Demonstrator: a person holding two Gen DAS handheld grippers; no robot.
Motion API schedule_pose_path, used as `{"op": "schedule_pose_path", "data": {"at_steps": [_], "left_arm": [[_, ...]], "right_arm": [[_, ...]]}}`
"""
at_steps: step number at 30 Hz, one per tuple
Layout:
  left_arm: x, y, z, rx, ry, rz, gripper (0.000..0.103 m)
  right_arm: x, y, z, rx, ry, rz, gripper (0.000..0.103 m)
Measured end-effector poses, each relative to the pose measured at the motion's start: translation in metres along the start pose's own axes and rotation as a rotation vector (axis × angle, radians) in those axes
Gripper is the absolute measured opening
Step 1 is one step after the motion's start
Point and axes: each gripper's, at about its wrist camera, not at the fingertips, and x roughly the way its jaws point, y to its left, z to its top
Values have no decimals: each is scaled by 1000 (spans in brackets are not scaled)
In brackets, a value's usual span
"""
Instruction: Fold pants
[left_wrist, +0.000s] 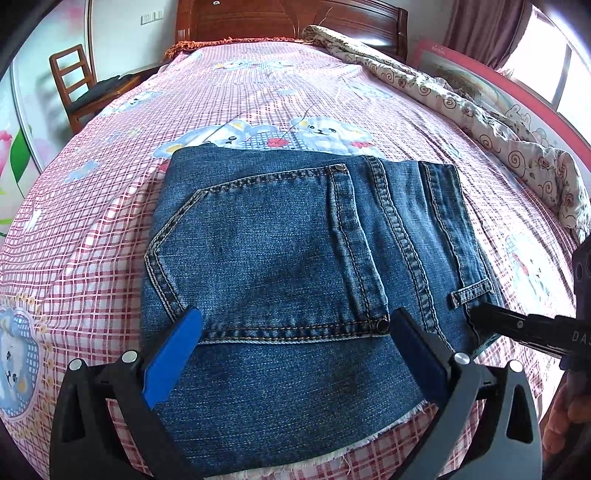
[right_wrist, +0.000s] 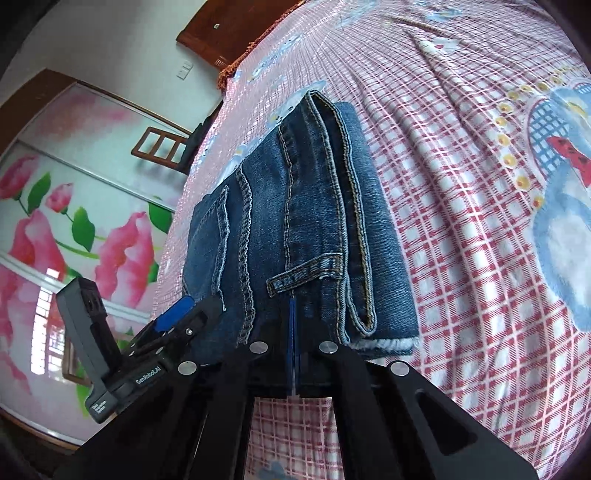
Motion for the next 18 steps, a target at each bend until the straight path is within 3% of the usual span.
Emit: {"op": "schedule_pose_path", "data": {"at_steps": [5, 7, 8, 13, 15, 18], "left_arm": [[-10, 2, -6, -28, 15, -1, 101], [-19, 3, -13, -25, 13, 1, 101], [-23, 3, -17, -23, 12, 1, 101], [-55, 1, -43, 6, -2, 19, 101], [-66, 2, -58, 1, 14, 14, 101], [-79, 4, -84, -2, 36, 19, 101]], "right_arm": [[-22, -1, -12, -31, 17, -72, 3], [-33, -1, -24, -63, 33, -135, 35], [-39, -3, -32, -70, 29, -150, 59], [-57, 8, -67, -150, 37, -166, 61], [-62, 13, -81, -180, 42, -180, 74], [-69, 20, -102, -231, 45, -187, 74]]}}
